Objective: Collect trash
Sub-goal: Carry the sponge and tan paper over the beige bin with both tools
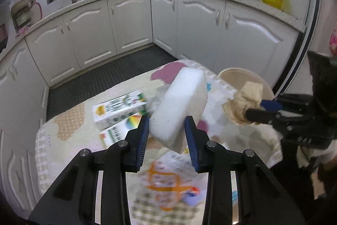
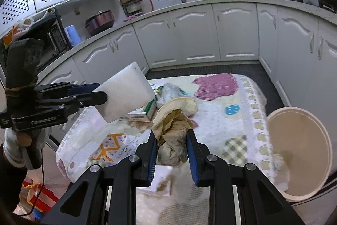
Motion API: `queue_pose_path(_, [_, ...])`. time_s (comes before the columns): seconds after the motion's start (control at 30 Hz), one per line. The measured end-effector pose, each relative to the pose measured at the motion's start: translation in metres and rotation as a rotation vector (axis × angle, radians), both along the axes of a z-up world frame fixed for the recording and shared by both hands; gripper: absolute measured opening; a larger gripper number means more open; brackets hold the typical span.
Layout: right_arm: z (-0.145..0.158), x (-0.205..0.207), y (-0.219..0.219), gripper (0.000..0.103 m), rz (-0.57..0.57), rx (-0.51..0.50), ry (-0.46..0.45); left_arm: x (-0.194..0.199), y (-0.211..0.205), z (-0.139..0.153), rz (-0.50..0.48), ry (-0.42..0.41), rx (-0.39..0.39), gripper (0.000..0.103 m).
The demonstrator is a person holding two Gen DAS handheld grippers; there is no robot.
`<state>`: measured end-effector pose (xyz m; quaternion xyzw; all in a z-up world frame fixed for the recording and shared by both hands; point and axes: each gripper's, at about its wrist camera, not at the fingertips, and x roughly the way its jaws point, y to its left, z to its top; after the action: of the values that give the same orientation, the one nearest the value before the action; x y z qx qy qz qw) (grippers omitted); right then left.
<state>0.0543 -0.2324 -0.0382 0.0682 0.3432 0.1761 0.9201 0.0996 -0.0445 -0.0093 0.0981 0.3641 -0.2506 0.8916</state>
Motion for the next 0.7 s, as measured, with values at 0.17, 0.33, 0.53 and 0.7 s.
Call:
queue_pose_path(0.17, [0.002, -0.011, -0.026, 0.025, -0.053, -0.003, -0.009, -0.011, -0.039, -0.001, -0.021, 0.020, -0.043, 0.032])
queue_pose_path(0.33, [0.004, -0.023, -0.055, 0.025, -0.117, -0.021, -0.018, -0.014, -0.083, -0.005, -0.035, 0.033, -0.048, 0.032])
queue_pose_path(0.53, [0.003, -0.035, -0.093, 0.025, -0.211, -0.048, -0.017, -0.015, -0.132, -0.008, -0.051, 0.035, -0.040, 0.032])
queue_pose_path(0.7, [0.001, -0.040, -0.120, 0.025, -0.280, -0.070, -0.013, -0.013, -0.166, -0.011, -0.077, 0.044, -0.026, 0.032])
